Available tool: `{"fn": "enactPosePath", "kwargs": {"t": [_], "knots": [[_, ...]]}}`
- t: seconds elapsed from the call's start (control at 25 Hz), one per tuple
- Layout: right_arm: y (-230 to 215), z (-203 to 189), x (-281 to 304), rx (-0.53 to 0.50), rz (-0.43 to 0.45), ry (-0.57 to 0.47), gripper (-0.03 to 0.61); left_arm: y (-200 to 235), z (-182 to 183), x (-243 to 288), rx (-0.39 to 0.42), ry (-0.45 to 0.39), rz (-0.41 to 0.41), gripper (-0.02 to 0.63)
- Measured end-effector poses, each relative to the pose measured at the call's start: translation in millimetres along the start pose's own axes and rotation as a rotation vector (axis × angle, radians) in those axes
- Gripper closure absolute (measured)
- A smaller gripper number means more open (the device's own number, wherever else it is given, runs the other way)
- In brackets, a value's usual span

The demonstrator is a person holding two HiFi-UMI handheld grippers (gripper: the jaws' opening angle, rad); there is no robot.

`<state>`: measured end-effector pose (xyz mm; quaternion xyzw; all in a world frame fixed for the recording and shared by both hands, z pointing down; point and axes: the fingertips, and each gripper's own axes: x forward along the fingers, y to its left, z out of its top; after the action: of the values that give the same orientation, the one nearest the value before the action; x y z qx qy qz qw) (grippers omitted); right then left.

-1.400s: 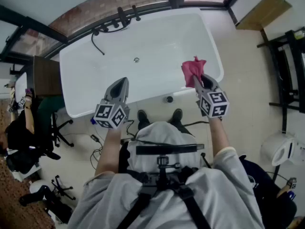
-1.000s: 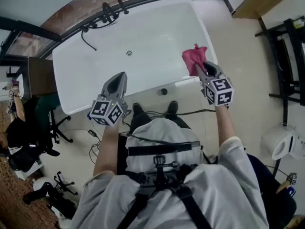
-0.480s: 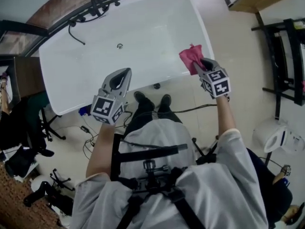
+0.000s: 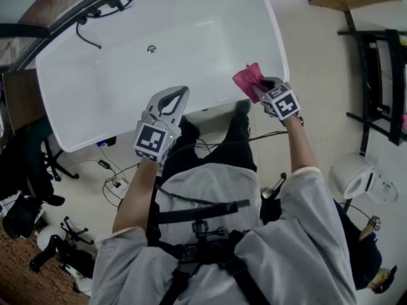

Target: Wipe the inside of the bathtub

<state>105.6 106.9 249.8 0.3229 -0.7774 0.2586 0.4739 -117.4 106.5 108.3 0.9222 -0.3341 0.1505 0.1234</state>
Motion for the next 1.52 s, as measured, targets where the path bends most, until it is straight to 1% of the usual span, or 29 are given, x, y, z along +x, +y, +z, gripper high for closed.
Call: {"fn": "enactPosePath", "kwargs": {"t": [0.08,0.16,0.24,0.32,0.4,0.56,0.72,0.76,0.88,0.96,1.04,1.12,1.24,1.32,1.4,1.52], "knots": [[-7,-13,21,-0.036,0.068,0.057,0.489,-5,-7,13,-0.013,0.017,0.023,0.611],[-17,-25,43,-0.072,0.130,0.105,0.490,-11,-15,30,0.013,0.022,0.038,0.611],[-24,-32,66,-0.108,0.189,0.139,0.491,-13,-29,47,0.030,0.044,0.060,0.611],[-25,-36,91,-0.137,0.251,0.159,0.491,-9,-49,64,0.008,0.078,0.092,0.611],[-25,-46,115,-0.143,0.310,0.189,0.491,-8,-70,80,-0.028,0.109,0.113,0.611],[-31,-69,153,-0.126,0.387,0.248,0.491,-15,-109,120,-0.073,0.164,0.118,0.611],[-41,-100,187,-0.130,0.427,0.352,0.491,-21,-139,160,-0.075,0.195,0.106,0.611],[-41,-105,193,-0.135,0.443,0.374,0.491,-21,-145,169,-0.086,0.202,0.107,0.611],[-37,-113,204,-0.150,0.496,0.426,0.491,-27,-167,192,-0.128,0.233,0.088,0.611],[-37,-116,210,-0.154,0.516,0.452,0.491,-31,-180,206,-0.117,0.251,0.057,0.611],[-36,-117,216,-0.154,0.540,0.475,0.490,-31,-189,217,-0.115,0.269,0.046,0.611],[-27,-118,221,-0.162,0.584,0.498,0.490,-32,-196,226,-0.111,0.286,0.036,0.611],[-8,-130,228,-0.225,0.643,0.572,0.491,-34,-206,234,-0.108,0.309,0.020,0.611],[-2,-138,233,-0.246,0.656,0.613,0.492,-35,-211,236,-0.112,0.319,0.012,0.611],[-4,-141,236,-0.215,0.657,0.638,0.495,-35,-214,238,-0.119,0.322,0.005,0.611],[-22,-153,237,-0.170,0.609,0.695,0.503,-38,-216,240,-0.130,0.326,-0.007,0.611]]}}
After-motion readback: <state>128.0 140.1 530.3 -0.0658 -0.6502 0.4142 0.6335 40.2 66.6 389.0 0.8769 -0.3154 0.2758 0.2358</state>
